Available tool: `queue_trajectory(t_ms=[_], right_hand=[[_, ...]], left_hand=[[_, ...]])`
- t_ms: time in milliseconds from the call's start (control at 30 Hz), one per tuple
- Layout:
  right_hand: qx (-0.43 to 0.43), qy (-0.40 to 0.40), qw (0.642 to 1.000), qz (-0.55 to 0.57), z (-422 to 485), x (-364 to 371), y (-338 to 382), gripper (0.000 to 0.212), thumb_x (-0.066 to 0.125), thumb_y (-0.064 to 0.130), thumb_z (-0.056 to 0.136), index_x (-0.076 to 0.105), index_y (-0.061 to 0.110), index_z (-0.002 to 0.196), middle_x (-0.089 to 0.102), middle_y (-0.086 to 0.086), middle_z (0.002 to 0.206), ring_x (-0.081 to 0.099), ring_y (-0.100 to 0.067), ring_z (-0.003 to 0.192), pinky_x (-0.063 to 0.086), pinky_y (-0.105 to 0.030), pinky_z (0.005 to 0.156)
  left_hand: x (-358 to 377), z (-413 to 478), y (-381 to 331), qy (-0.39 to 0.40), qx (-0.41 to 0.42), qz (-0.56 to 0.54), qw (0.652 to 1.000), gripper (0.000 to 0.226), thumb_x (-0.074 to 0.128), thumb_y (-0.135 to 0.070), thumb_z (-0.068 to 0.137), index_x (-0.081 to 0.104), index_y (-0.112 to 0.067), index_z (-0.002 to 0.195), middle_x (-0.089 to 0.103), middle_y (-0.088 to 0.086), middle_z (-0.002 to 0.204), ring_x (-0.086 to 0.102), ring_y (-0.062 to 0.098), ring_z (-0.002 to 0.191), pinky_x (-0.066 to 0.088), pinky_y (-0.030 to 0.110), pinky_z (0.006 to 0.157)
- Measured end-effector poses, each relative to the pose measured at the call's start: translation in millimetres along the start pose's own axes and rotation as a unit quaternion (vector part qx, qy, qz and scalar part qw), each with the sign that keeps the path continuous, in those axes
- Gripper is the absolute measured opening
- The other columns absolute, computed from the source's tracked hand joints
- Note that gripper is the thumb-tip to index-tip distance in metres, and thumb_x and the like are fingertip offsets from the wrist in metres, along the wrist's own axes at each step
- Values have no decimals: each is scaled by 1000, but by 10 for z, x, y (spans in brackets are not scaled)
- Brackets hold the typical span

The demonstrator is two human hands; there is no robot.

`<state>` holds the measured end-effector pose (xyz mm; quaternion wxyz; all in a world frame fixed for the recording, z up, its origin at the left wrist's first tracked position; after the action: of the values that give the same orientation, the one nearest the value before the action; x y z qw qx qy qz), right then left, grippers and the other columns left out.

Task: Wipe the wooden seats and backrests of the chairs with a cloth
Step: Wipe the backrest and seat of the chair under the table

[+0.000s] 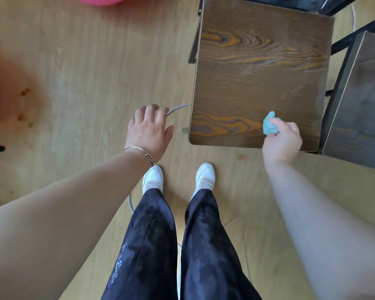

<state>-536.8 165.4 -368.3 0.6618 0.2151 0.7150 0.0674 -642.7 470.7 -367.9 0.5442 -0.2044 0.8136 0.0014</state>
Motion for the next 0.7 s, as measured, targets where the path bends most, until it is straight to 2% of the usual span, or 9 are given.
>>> queue_trajectory(t_ms=[67, 300, 467, 633, 700], right_hand=[[15, 8, 1000, -5, -66, 39, -36, 52, 46, -8, 77, 72, 15, 115, 60, -10, 109, 59, -32, 101, 46, -28, 89], [-91, 29, 995, 30, -634, 255, 232, 54, 44, -8, 70, 74, 16, 108, 62, -7, 93, 58, -33, 85, 50, -35, 76], [-136, 59, 988, 40, -964, 403, 525, 52, 46, -8, 69, 75, 17, 104, 62, -3, 90, 54, -29, 78, 36, -21, 70], [-161, 118, 978, 56, -1228, 551, 803, 49, 49, -7, 70, 74, 14, 107, 61, -4, 91, 51, -29, 81, 47, -30, 69], [-167, 186, 967, 49, -1328, 633, 948, 47, 52, -8, 74, 72, 15, 110, 59, -6, 96, 51, -30, 87, 48, -33, 72]], left_hand=[[24, 1, -25, 3, 2, 1, 1000, 49, 39, -44, 96, 37, -21, 140, 39, 6, 138, 34, 34, 123, 36, 45, 95], [79, -47, -174, 9, 14, 1, 1000, 50, 40, -45, 96, 37, -22, 140, 38, 6, 138, 34, 33, 123, 35, 44, 96], [76, -110, -192, 4, 14, 2, 1000, 49, 40, -44, 96, 38, -22, 139, 39, 6, 139, 34, 33, 123, 36, 44, 96], [9, -201, -126, -3, 9, 9, 1000, 48, 42, -43, 96, 38, -22, 139, 39, 7, 138, 35, 34, 122, 35, 45, 96], [-46, -238, -75, -8, 3, 14, 1000, 48, 42, -44, 96, 38, -22, 139, 39, 7, 139, 34, 34, 123, 35, 45, 96]])
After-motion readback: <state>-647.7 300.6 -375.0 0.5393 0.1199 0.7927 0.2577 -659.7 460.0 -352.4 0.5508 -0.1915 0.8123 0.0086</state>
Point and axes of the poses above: each hand's wrist, its own z-axis towards the middle knuckle, its own x-axis out of the palm, y = z × x, the point moved 2 cm from there along z, towards the middle knuckle
